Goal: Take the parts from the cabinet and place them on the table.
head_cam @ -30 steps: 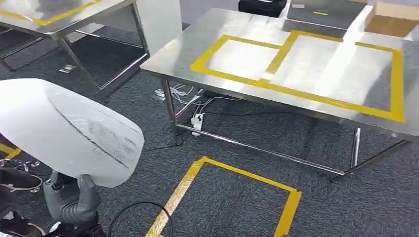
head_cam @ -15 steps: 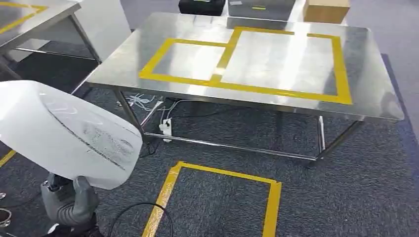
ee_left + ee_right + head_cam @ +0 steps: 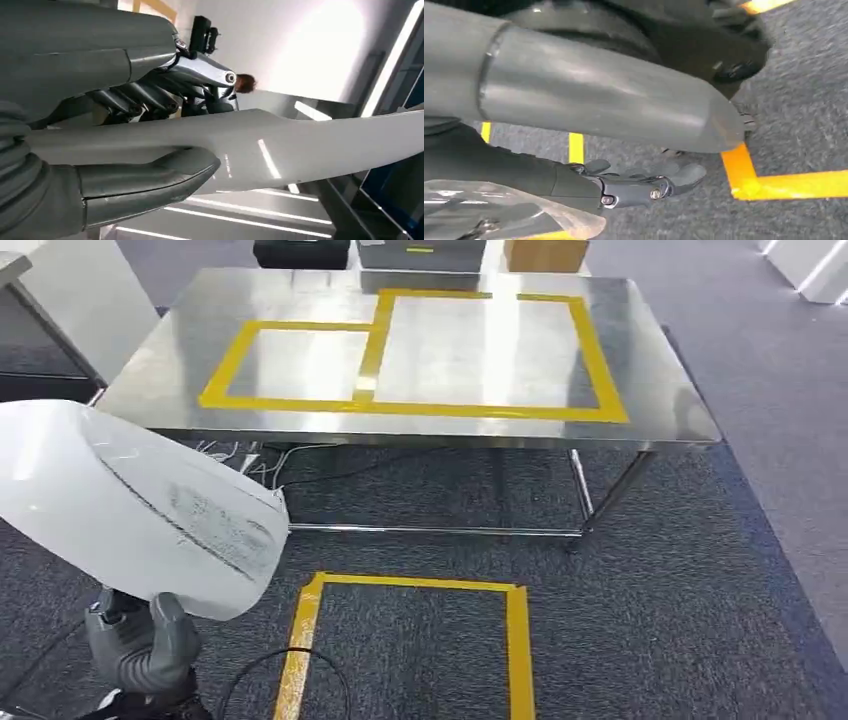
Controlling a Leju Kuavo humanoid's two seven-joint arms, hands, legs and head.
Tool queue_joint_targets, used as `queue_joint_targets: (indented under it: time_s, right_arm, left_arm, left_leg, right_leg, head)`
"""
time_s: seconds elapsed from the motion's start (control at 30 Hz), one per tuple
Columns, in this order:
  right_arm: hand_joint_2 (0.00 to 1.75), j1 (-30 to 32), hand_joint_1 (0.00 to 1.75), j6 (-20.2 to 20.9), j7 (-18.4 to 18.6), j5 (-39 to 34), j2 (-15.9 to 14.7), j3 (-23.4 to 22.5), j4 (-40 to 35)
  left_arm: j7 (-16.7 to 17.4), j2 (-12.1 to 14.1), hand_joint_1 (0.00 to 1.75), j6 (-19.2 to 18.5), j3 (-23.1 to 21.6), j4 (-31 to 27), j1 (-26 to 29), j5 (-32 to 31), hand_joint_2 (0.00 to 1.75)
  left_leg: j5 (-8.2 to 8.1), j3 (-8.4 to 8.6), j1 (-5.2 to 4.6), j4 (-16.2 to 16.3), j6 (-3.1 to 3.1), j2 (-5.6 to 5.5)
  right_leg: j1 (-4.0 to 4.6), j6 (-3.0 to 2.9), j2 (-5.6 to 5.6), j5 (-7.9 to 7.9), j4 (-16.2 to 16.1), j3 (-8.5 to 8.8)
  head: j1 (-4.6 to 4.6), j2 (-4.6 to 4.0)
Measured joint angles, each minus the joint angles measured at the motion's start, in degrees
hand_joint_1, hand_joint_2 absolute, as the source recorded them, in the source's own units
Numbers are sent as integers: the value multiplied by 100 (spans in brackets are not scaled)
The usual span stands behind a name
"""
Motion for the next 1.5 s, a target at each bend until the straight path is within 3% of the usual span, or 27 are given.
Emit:
queue_joint_targets:
  time_s: [0.03, 0.07, 0.17, 0.23, 0.33, 0.37, 0.4, 0.43, 0.5, 0.53, 0.67, 0.73, 0.83, 0.87, 0.9, 0.93, 1.0, 1.03, 1.07, 1.1, 1.23, 1.27, 1.33, 1.37, 1.4, 1.43, 1.5]
  right_arm:
    - [0, -5, 0, -39, 7, 162, -2, 55, 0]
    - [0, -4, 0, -79, 39, 328, -9, 129, 0]
    - [0, 2, 0, -98, 160, 618, -31, 343, 13]
    - [0, 2, 0, -100, 177, 657, -35, 435, 13]
    - [0, -32, 0, -100, 192, 664, -39, 518, 13]
    - [0, -32, 0, -102, 192, 664, -42, 542, 13]
    - [0, -27, 0, -103, 197, 664, -44, 557, 13]
    - [0, -24, 0, -103, 197, 664, -44, 575, 15]
    - [0, -28, 0, -103, 199, 666, -44, 599, 15]
    - [0, -27, 0, -103, 199, 666, -41, 603, 18]
    - [0, -34, 0, -103, 201, 666, -44, 623, 20]
    - [0, -39, 0, -100, 195, 675, -48, 636, 20]
    - [0, -46, 0, -103, 195, 673, -61, 649, 20]
    - [0, -37, 0, -103, 197, 673, -61, 651, 20]
    - [0, -23, 0, -103, 199, 673, -61, 651, 20]
    - [0, -17, 0, -103, 201, 673, -68, 653, 22]
    - [0, -20, 0, -103, 199, 673, -85, 658, 24]
    - [0, -19, 0, -103, 199, 673, -90, 662, 26]
    - [0, -22, 0, -103, 199, 671, -87, 675, 42]
    - [0, -46, 0, -103, 197, 673, -87, 680, 39]
    - [0, -18, 0, -100, 199, 673, -87, 688, 42]
    - [0, -22, 0, -100, 199, 673, -90, 688, 42]
    - [0, -31, 0, -105, 199, 670, -90, 688, 42]
    - [0, -31, 0, -103, 199, 670, -90, 688, 42]
    - [0, -30, 0, -103, 201, 668, -90, 688, 42]
    - [0, -20, 0, -103, 201, 666, -90, 688, 42]
    - [0, -22, 0, -101, 201, 666, -87, 688, 42]
  left_arm:
    - [0, -6, 175, 2, 2, 0, -3, -22, 175]
    - [2, -9, 175, 2, 4, -2, -9, -22, 175]
    - [13, -22, 175, 0, 2, -2, -25, -24, 175]
    - [17, -24, 175, 0, 0, -15, -31, -26, 175]
    - [31, -13, 175, 4, 7, -15, -11, -24, 175]
    - [33, -7, 175, 4, 7, -15, -9, -26, 175]
    - [35, -7, 175, 4, 7, -15, -6, -26, 175]
    - [35, -7, 175, 6, 9, -15, -6, -26, 175]
    - [35, -7, 175, 4, 9, -17, -7, -26, 175]
    - [35, -7, 175, 4, 9, -17, -10, -26, 175]
    - [42, -13, 175, 7, 22, -35, -13, -24, 175]
    - [42, -20, 175, 7, 22, -39, -18, -24, 175]
    - [42, -35, 175, 4, 24, -39, -19, -24, 175]
    - [42, -35, 175, 4, 24, -39, -20, -24, 175]
    - [42, -35, 175, 4, 26, -39, -16, -24, 175]
    - [42, -35, 175, 4, 28, -39, -14, -24, 175]
    - [42, -35, 175, 4, 31, -39, -15, -24, 175]
    - [42, -35, 175, 4, 31, -39, -16, -24, 175]
    - [42, -37, 175, 4, 35, -39, -20, -24, 175]
    - [44, -37, 175, 4, 37, -42, -15, -24, 175]
    - [46, -37, 175, 4, 37, -46, -28, -24, 175]
    - [46, -37, 175, 4, 37, -46, -28, -26, 175]
    - [46, -33, 175, 4, 39, -46, -23, -26, 175]
    - [46, -28, 175, 4, 39, -46, -20, -26, 175]
    - [46, -22, 175, 7, 39, -46, -18, -26, 175]
    - [46, -22, 175, 7, 39, -46, -16, -26, 175]
    - [46, -22, 175, 7, 39, -46, -19, -24, 175]
  left_leg:
    - [-19, 6, -31, 5, -32, 39]
    - [-32, -8, -51, 32, -69, 43]
    - [-30, 37, -32, 0, -158, 67]
    - [-199, -19, -3, 230, -220, -142]
    - [-822, -690, -4, 1604, -238, -281]
    - [-850, -834, -4, 1851, -229, -282]
    - [-721, -846, -6, 1814, -209, -282]
    - [-478, -755, -11, 1553, -180, -282]
    - [132, -361, -46, 571, -79, -298]
    - [163, -216, -76, 288, -4, -339]
    - [67, -178, -112, 96, 12, -341]
    - [98, -72, -41, -29, 52, -327]
    - [53, -53, -38, -32, 101, -302]
    - [33, -41, -37, -30, 101, -302]
    - [9, -10, -29, -29, 93, -304]
    - [-25, 37, -21, -29, 82, -306]
    - [-116, 173, 9, -28, 26, -307]
    - [-166, 210, 5, -27, -22, -302]
    - [-210, 209, -37, 5, -71, -309]
    - [-218, 198, -40, 2, -87, -306]
    - [-329, 250, -7, 74, -185, -302]
    - [-477, 109, -10, 374, -197, -306]
    - [-886, -446, -12, 1412, -214, -308]
    - [-961, -681, -12, 1780, -208, -308]
    - [-899, -813, -15, 1905, -191, -310]
    - [-678, -813, -27, 1770, -158, -312]
    - [22, -561, -75, 909, -34, -321]
  right_leg:
    - [16, -2, -55, -83, -263, 152]
    - [27, -67, -19, -61, -293, 216]
    - [57, -172, -14, -95, -284, 205]
    - [18, -252, 7, -87, -322, 272]
    - [47, -320, 70, -120, -319, 299]
    - [62, -328, 95, -127, -318, 315]
    - [78, -343, 123, -141, -317, 344]
    - [90, -342, 155, -159, -317, 373]
    - [113, -329, 200, -203, -317, 458]
    - [110, -313, 210, -227, -321, 419]
    - [102, -195, 206, -259, -331, 444]
    - [106, -115, 168, -372, -189, 375]
    - [53, -19, 152, -892, 1119, -360]
    - [42, 5, 147, -948, 1483, -606]
    - [27, 23, 142, -835, 1530, -711]
    - [10, 42, 137, -587, 1309, -653]
    - [-25, 66, 96, 59, 298, -235]
    - [-34, 86, 49, 162, -79, -65]
    - [11, 65, 55, 55, -163, 68]
    - [4, -68, 67, -10, -175, 61]
    - [1, -233, 86, -74, -196, 117]
    - [3, -277, 84, -102, -196, 147]
    - [27, -336, 89, -153, -196, 199]
    - [42, -347, 98, -183, -195, 232]
    - [56, -349, 110, -214, -195, 275]
    - [74, -347, 129, -251, -195, 338]
    - [109, -345, 161, -333, -196, 475]
  head:
    - [0, 0]
    - [-11, 0]
    - [-15, 0]
    - [-53, 0]
    - [-70, 0]
    - [-68, 0]
    - [-68, 0]
    - [-70, 0]
    - [-68, 0]
    - [-59, 0]
    - [-46, 0]
    - [-31, 0]
    - [-11, 0]
    - [-11, 0]
    - [0, 0]
    - [-2, 0]
    - [-2, 0]
    - [2, 0]
    - [26, 0]
    - [15, 2]
    - [-43, 2]
    - [-61, 2]
    - [-57, 2]
    - [-63, 2]
    - [-57, 2]
    - [-59, 2]
    - [-59, 2]
